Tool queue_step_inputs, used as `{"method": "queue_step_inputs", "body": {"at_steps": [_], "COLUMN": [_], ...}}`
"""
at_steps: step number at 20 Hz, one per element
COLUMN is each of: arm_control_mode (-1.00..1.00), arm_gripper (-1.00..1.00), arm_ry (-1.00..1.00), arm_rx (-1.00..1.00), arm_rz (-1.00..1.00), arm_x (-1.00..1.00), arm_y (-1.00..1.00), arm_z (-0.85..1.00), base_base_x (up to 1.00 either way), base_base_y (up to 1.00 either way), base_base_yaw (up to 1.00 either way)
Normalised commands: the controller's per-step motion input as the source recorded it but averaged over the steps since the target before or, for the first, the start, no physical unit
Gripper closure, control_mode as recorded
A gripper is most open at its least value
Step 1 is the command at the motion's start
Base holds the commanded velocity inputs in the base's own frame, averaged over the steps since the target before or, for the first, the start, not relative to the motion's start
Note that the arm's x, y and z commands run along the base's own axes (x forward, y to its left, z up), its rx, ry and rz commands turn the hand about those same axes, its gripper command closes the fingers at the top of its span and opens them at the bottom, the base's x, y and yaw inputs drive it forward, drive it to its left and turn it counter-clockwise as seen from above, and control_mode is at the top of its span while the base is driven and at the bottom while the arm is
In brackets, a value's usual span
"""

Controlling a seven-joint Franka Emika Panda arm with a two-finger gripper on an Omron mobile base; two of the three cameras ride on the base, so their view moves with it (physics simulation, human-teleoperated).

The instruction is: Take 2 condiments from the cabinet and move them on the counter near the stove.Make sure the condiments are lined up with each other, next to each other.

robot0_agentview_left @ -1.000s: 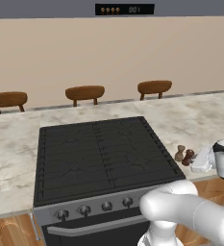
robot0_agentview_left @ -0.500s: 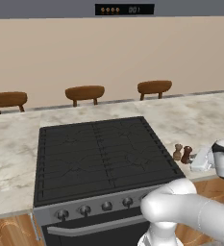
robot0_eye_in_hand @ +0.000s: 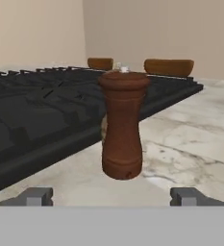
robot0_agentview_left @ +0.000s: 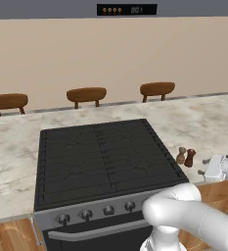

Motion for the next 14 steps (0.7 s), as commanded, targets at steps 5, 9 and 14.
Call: {"method": "queue_step_inputs", "body": {"at_steps": [5,9,14], "arm_control_mode": [-1.0,-1.0,-1.0], "arm_gripper": [-1.0,-1.0,-1.0], "arm_ry": [-0.03,-0.06,0.04], "arm_rx": [0.0,0.0,-0.01], "arm_rz": [0.0,0.0,0.0], "arm_x": [-0.83,-0.51,-0.07], "arm_y": [-0.22,0.0,0.34], "arm_z": [0.43,0.99,1.0], "base_base_x": [0.0,0.0,0.0], "base_base_y": [0.0,0.0,0.0], "base_base_yaw": [0.0,0.0,0.0]}}
